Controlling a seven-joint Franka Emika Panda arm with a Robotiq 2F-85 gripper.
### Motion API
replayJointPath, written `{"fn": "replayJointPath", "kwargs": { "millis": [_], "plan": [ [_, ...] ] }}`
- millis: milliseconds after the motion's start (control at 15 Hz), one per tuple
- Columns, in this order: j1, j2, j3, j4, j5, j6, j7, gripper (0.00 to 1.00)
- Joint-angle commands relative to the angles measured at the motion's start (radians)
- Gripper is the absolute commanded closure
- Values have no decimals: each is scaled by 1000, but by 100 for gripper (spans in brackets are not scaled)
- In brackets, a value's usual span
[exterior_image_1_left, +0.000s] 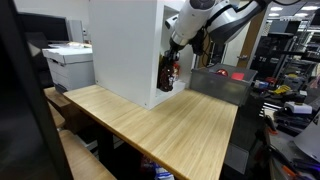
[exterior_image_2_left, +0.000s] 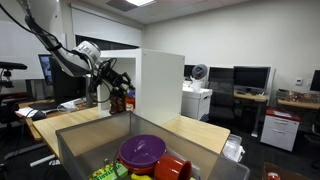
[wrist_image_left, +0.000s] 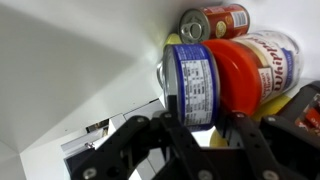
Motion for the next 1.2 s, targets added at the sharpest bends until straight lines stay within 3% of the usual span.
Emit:
{"fn": "replayJointPath", "kwargs": {
  "millis": [0, 67, 467, 667, 1133],
  "plan": [
    [1, -2, 3, -4, 5, -3, -3, 51],
    [3, -3, 4, -6, 5, -6, -1, 37],
    [9, -35, 12, -31, 45, -30, -54, 5],
    [15, -50, 21, -44, 75, -56, -97, 0],
    [36, -114, 39, -77, 187, -90, -170, 0]
  ]
}}
